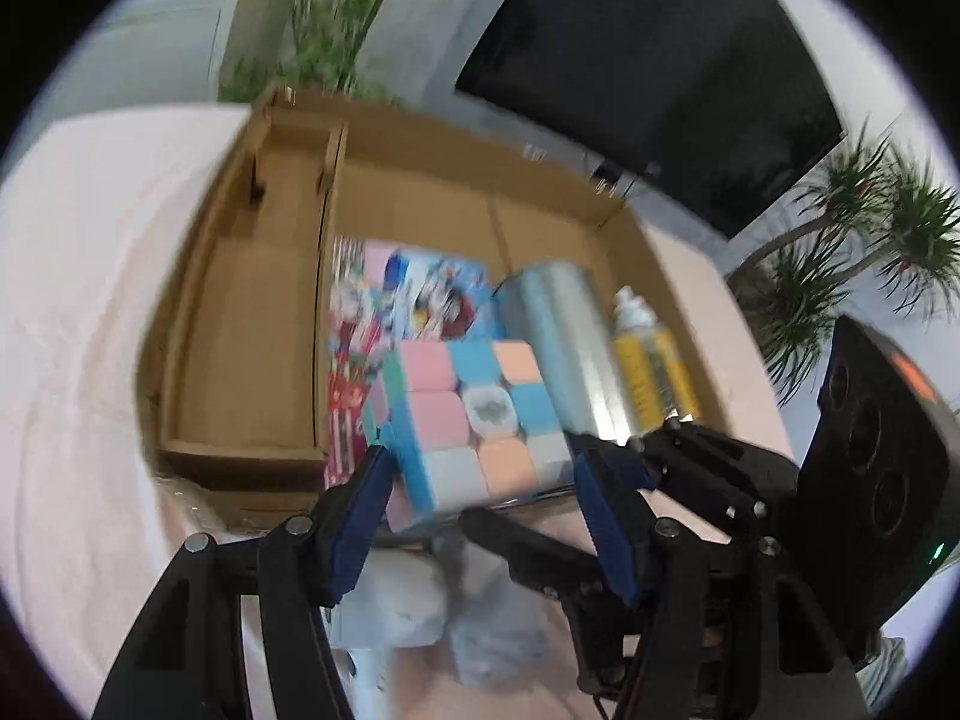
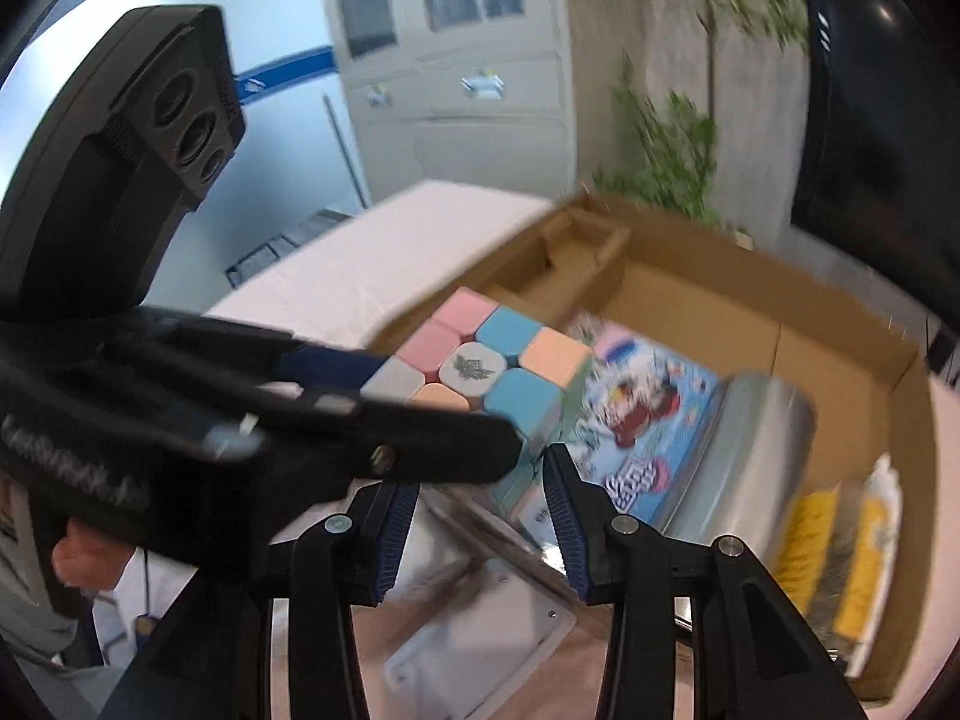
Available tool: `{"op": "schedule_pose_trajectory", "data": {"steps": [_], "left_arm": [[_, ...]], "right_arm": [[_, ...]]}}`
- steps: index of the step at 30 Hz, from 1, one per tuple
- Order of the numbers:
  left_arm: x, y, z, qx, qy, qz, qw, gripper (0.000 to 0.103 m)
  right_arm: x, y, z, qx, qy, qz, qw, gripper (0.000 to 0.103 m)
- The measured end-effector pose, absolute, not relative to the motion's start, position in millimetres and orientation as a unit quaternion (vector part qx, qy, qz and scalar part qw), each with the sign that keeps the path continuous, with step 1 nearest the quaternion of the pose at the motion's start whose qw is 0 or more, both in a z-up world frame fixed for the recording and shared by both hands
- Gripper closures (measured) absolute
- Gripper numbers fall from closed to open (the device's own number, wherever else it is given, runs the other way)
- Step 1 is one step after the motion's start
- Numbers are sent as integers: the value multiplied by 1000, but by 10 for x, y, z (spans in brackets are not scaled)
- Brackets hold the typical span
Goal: Organize rigid objects
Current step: 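Carry the cube into the box and release it beside the game box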
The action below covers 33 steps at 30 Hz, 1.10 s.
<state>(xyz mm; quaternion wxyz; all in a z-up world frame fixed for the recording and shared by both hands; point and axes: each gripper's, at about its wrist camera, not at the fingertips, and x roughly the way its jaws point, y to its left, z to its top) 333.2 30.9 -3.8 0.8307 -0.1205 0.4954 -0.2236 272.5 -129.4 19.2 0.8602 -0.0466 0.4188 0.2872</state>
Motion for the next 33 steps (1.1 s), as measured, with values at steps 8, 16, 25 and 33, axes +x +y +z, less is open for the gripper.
{"op": "schedule_pose_trajectory", "data": {"steps": [8, 16, 25, 33], "left_arm": [[3343, 406, -125, -111, 499, -211, 833, 48], [3456, 469, -86, -110, 507, -205, 830, 48], [3362, 495, -82, -113, 510, -208, 827, 47], [2670, 677, 115, -49, 453, -172, 874, 22]], "right_arm": [[2769, -1273, -27, -3, 440, 290, 850, 61], [2779, -1214, -75, 4, 433, 297, 851, 61], [2810, -1186, -180, 23, 475, 300, 827, 57], [2020, -1632, -44, 28, 415, 221, 882, 8]]}}
